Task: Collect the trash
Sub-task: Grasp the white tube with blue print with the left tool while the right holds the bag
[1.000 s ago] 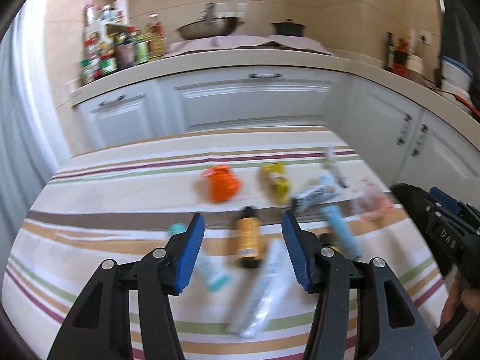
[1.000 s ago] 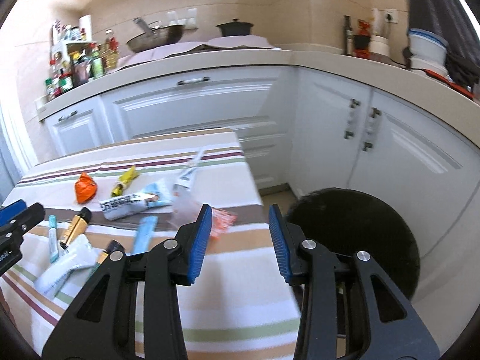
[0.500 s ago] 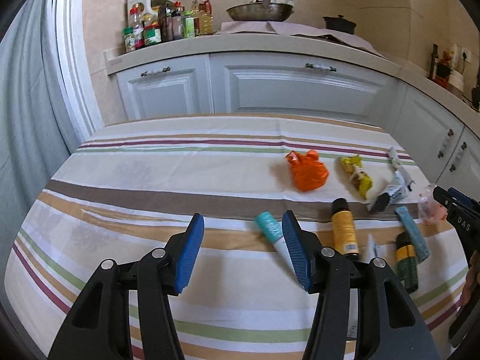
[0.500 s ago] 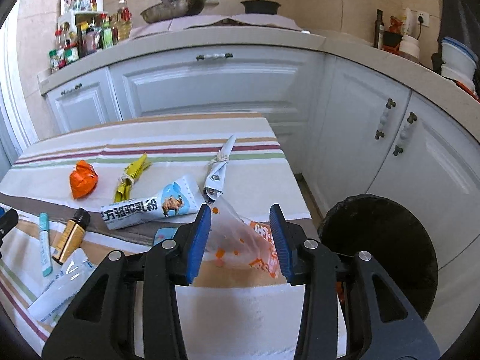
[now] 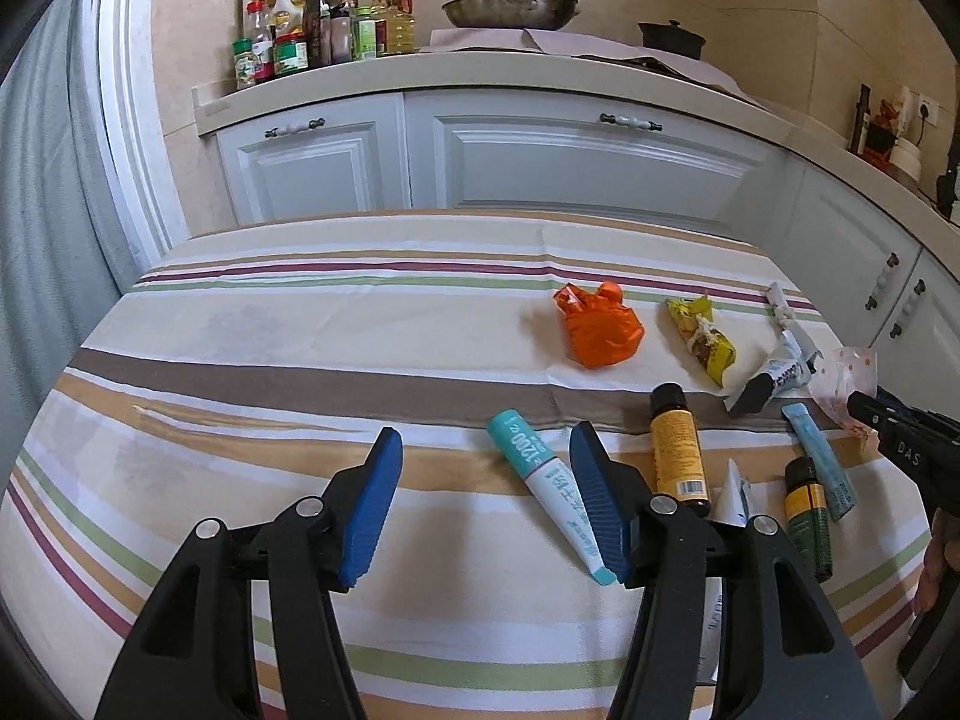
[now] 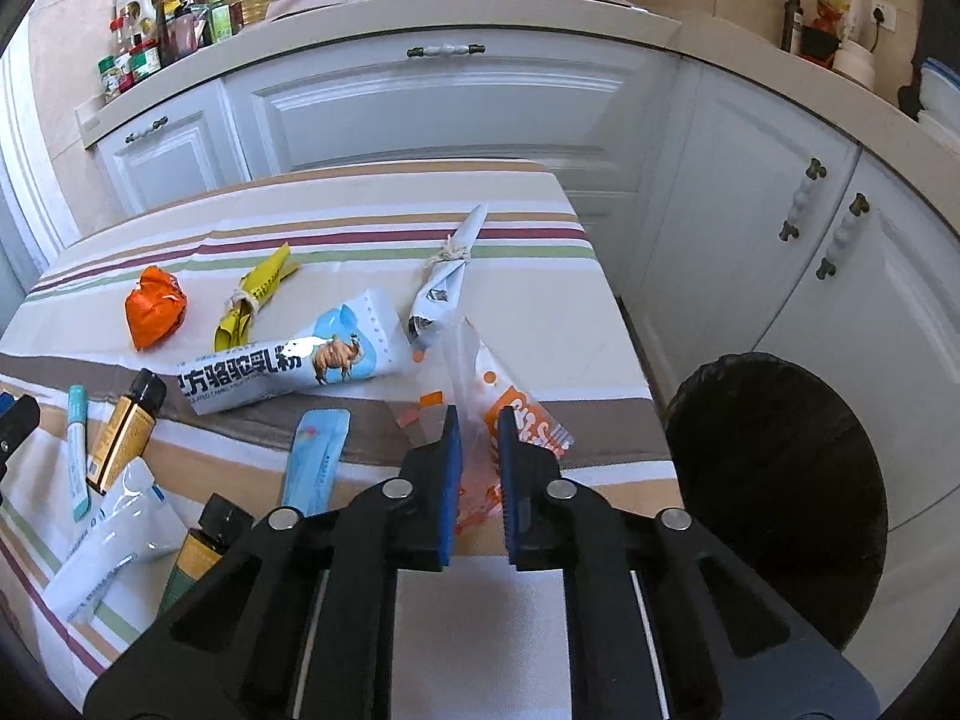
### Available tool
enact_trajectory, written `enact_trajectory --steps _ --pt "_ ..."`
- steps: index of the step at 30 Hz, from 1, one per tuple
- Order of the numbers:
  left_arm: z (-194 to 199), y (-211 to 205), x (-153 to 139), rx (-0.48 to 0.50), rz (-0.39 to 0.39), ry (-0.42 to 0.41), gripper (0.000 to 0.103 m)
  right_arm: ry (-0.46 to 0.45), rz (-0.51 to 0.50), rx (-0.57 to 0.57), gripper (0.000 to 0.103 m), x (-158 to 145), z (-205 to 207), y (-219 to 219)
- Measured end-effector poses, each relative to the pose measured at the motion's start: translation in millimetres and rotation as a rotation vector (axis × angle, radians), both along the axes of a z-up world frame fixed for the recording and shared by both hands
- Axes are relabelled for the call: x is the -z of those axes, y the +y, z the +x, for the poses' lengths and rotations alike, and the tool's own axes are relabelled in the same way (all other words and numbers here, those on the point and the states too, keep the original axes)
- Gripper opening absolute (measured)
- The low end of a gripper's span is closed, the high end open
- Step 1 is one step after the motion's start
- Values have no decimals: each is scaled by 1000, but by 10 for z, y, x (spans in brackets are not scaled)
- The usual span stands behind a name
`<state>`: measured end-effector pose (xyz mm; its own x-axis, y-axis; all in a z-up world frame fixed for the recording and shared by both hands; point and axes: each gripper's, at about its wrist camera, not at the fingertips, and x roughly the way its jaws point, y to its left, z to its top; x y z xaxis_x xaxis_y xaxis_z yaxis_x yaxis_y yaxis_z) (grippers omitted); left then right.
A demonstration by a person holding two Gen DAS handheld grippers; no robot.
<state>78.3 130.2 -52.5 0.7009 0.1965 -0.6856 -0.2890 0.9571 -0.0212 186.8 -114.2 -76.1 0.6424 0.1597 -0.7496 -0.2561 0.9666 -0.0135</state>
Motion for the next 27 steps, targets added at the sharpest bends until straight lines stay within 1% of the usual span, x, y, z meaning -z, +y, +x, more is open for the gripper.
enact_trajectory --steps 8,13,19,26,27 --pt "-53 -162 -68 41 -5 -17 57 -47 15 15 7 -118 -167 -108" --pt "-113 -381 -88 106 -14 -26 57 -79 29 38 7 -208 -305 -252" --pt "-187 -648 30 178 -4 5 57 -96 34 59 7 -239 -489 -428" --pt "-220 -794 168 217 -2 38 57 -101 44 88 7 -231 -709 -616" --pt "-220 -803 184 219 -4 41 54 -101 45 91 7 -223 -733 -626"
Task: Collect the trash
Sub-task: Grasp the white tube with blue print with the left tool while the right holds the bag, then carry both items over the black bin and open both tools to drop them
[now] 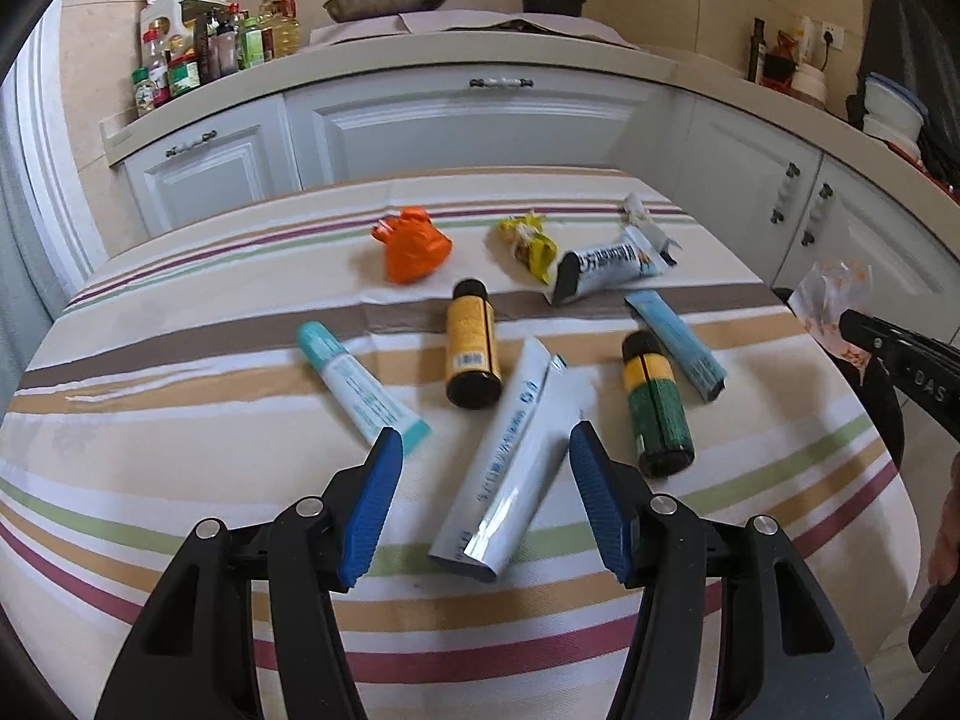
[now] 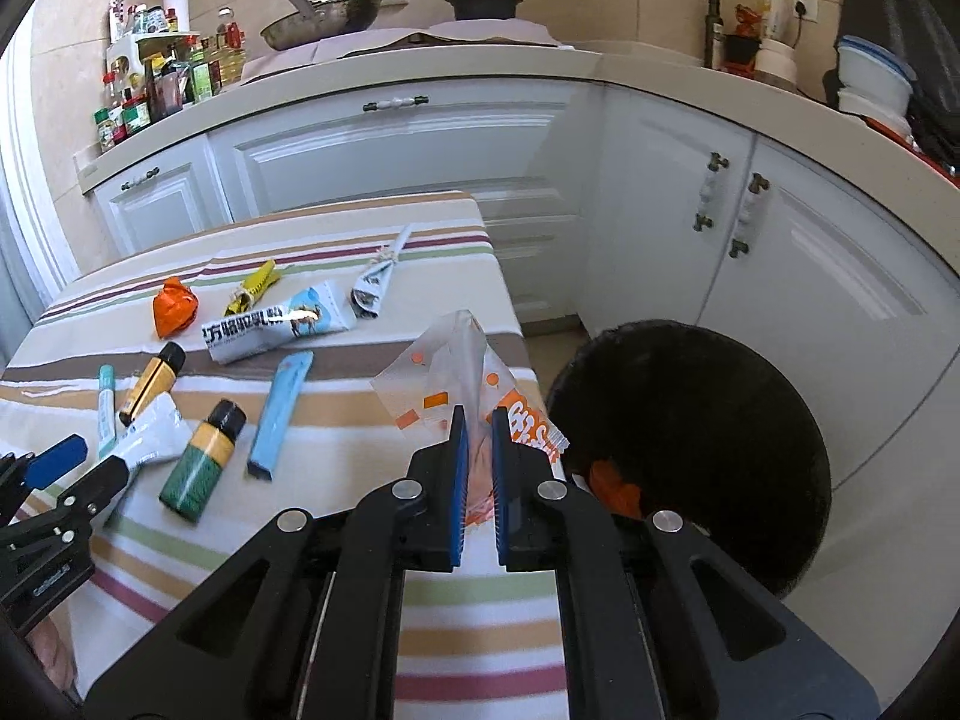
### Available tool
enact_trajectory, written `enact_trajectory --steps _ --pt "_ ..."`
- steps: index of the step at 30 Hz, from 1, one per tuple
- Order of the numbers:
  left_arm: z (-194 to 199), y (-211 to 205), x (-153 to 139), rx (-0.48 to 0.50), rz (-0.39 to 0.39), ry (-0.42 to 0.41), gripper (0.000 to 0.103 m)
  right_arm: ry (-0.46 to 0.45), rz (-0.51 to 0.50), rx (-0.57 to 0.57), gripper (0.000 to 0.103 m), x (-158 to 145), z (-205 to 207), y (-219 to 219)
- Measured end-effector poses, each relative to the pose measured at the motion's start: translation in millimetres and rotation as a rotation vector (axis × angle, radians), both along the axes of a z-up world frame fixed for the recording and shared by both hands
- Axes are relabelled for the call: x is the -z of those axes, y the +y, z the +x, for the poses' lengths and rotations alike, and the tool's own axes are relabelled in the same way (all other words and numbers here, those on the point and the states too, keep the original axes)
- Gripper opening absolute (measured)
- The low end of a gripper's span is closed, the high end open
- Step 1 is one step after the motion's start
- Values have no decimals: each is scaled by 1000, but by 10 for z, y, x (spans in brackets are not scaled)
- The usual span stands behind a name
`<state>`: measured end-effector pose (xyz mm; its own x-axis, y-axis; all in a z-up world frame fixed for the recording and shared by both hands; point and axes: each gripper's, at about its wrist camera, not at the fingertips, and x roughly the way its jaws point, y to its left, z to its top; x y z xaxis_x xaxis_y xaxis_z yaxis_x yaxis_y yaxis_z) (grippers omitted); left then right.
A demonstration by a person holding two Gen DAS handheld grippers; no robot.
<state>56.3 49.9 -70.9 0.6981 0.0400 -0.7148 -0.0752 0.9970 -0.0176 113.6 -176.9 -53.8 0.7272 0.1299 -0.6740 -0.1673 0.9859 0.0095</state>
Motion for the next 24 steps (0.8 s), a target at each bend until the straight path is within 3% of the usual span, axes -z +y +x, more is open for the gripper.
enact_trajectory --steps 3,7,13,24 --pt "-7 -39 36 21 -12 9 38 2 8 8 7 14 -65 -46" --pt "-55 -104 34 46 8 -9 26 -3 10 12 7 23 -139 -67" --pt "-159 -157 -37 62 0 -39 18 -27 16 21 7 -29 -216 -105" --pt "-217 -397 -441 89 -27 -158 16 -108 23 87 7 -209 -270 -335"
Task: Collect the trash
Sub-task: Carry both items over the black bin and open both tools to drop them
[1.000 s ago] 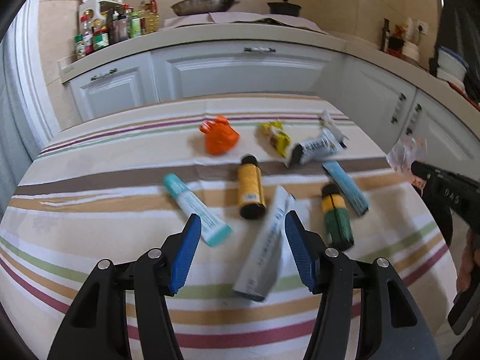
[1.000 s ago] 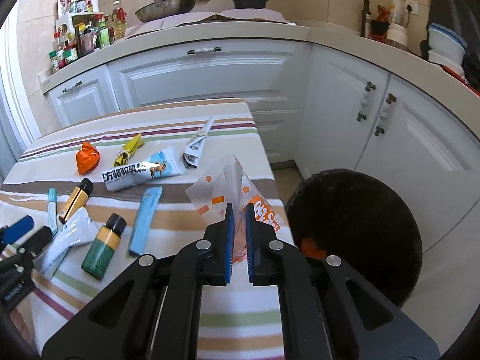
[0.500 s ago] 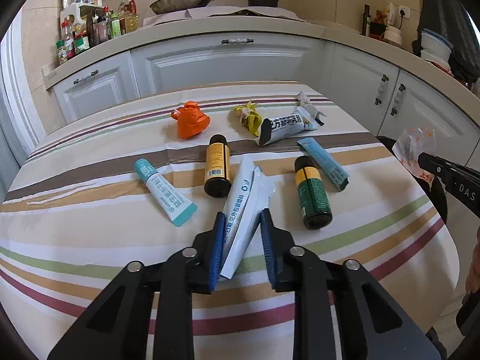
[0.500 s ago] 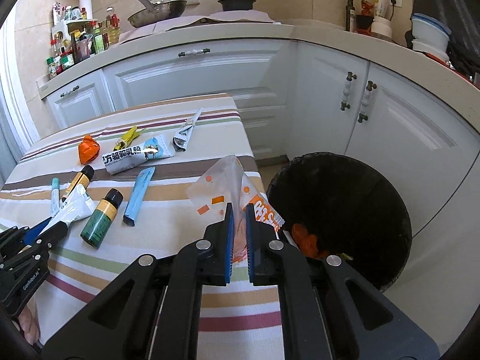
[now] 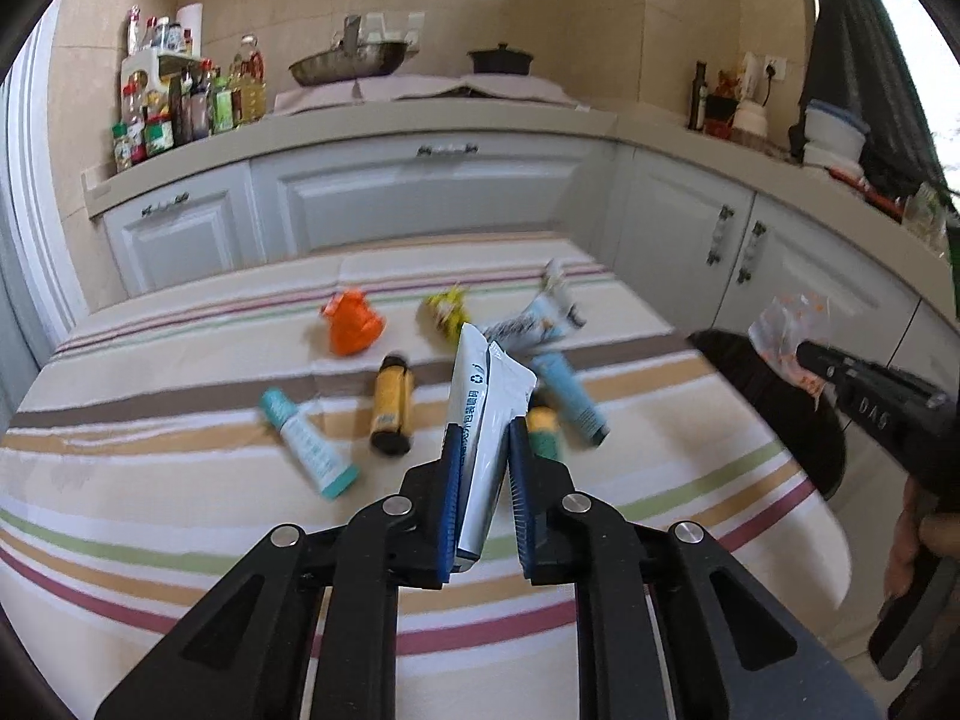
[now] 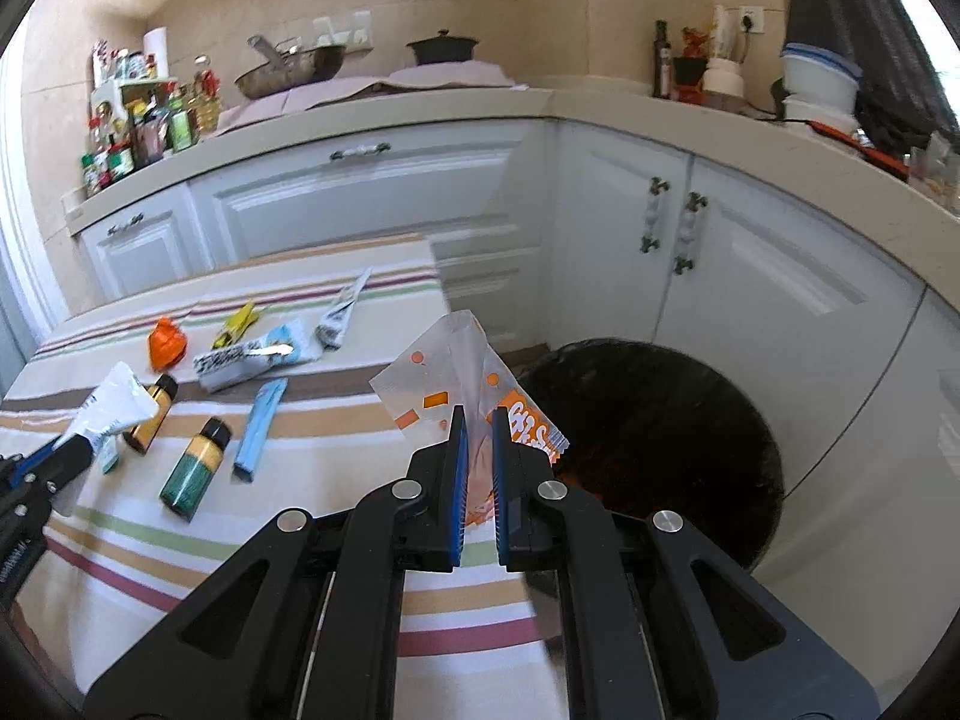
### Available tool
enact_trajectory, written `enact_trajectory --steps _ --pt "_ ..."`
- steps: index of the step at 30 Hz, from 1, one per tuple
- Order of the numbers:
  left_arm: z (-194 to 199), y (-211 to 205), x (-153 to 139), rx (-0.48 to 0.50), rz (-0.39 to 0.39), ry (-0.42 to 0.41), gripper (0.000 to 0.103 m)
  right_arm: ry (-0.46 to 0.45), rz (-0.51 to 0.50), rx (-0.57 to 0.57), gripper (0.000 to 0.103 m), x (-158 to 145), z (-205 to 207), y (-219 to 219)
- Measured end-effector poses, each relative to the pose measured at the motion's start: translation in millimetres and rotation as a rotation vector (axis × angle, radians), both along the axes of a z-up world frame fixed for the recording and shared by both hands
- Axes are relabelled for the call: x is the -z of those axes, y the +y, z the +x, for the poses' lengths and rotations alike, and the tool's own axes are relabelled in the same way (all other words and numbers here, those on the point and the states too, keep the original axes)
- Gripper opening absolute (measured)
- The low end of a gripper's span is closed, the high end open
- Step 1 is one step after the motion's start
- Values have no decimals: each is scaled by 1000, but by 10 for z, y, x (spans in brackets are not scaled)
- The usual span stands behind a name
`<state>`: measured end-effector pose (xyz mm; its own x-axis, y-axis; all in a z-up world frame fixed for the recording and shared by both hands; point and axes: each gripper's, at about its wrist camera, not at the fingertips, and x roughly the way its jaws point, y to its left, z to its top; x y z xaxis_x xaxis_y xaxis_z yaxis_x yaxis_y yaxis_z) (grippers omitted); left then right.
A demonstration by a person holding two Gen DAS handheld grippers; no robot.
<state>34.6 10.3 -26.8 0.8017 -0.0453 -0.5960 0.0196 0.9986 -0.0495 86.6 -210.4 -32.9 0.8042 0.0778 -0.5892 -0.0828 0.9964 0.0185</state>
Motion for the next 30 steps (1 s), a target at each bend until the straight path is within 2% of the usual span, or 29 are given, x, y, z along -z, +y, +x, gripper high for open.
enact_trajectory --steps 7,14,22,30 --pt "225 -397 -164 70 -6 -58 16 -43 -18 97 7 -69 53 -352" --pt "495 -915 -207 157 0 -79 16 -58 -9 180 7 -43 166 -754" --pt "787 -1458 -110 238 48 -60 16 -51 7 241 7 70 299 -1114" --pt "989 -1828 20 287 84 -32 16 -39 16 284 7 197 449 -1382"
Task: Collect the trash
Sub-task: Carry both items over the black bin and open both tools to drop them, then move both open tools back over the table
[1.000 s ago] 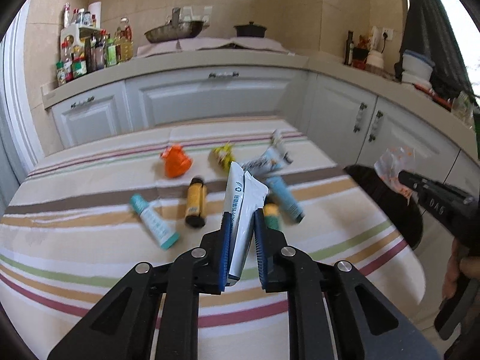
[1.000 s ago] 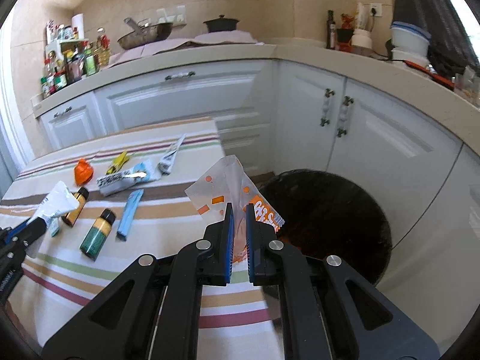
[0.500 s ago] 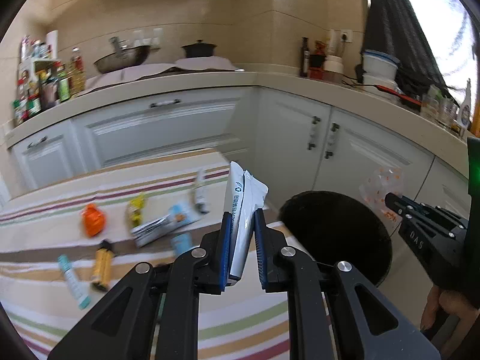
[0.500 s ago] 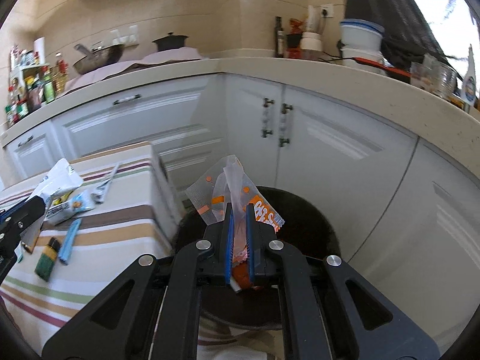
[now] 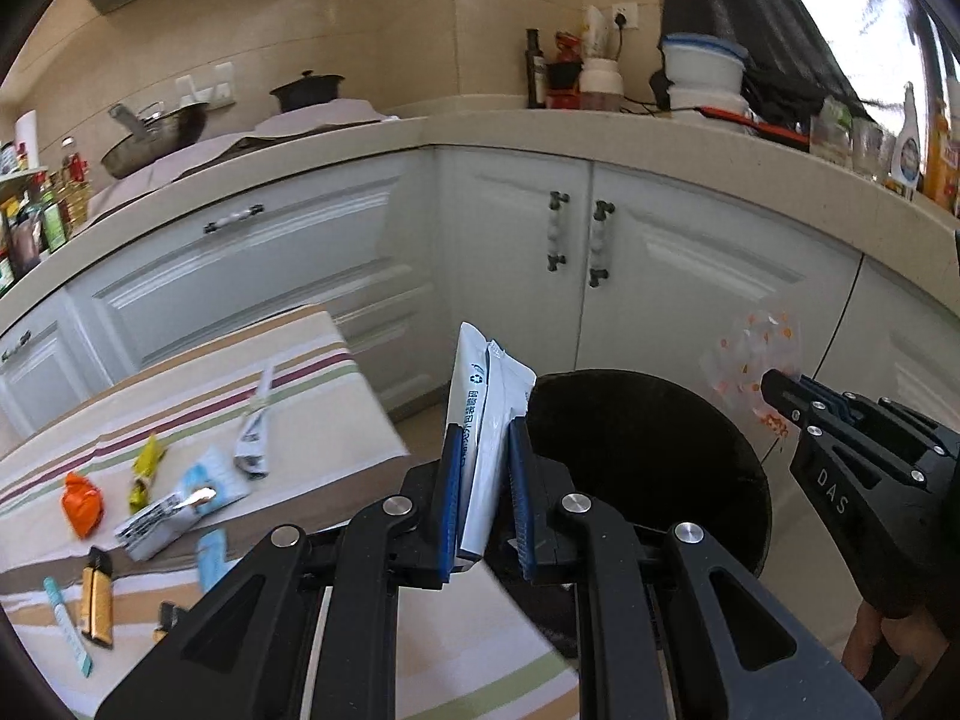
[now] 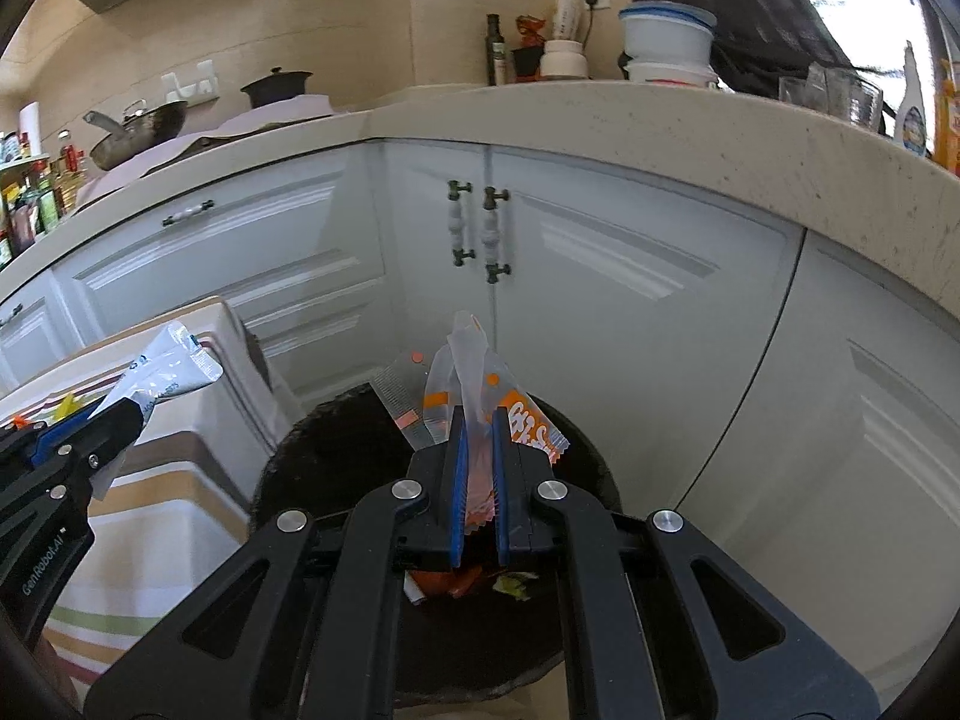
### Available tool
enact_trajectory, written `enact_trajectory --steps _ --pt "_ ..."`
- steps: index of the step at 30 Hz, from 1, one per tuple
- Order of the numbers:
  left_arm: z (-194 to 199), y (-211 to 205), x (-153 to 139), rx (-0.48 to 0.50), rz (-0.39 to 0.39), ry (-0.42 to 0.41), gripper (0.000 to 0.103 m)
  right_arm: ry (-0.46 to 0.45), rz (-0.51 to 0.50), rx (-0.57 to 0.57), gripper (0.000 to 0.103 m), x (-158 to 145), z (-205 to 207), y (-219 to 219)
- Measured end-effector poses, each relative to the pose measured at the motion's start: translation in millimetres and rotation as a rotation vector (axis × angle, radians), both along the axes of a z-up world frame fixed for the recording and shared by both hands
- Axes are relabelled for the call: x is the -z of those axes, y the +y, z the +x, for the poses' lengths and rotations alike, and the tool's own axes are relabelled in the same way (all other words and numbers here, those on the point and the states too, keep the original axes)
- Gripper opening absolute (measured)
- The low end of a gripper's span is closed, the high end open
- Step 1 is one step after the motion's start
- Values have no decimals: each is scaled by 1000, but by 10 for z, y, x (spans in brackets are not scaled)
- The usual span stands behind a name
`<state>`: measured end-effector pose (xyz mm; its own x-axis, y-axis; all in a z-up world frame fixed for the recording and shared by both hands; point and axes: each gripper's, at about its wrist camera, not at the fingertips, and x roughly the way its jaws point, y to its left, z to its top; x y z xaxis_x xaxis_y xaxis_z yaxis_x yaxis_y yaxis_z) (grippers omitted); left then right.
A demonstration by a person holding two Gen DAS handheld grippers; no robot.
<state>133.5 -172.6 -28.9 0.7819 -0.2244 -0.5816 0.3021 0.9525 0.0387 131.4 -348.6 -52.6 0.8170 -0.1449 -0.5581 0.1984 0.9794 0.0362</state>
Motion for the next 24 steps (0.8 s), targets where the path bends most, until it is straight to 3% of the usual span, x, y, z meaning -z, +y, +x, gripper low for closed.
enact_trajectory --steps 7,9,11,16,24 --pt "219 -217 98 18 15 38 18 27 21 8 8 145 185 -162" --pt "270 -245 118 17 14 46 25 26 29 17 12 173 223 -187" --pt "304 -248 132 12 12 50 32 33 40 21 24 208 255 -217" --pt "329 -244 146 7 4 57 39 35 32 31 25 230 261 -207" --pt "251 -88 69 -15 -10 45 41 19 18 31 25 145 211 -126"
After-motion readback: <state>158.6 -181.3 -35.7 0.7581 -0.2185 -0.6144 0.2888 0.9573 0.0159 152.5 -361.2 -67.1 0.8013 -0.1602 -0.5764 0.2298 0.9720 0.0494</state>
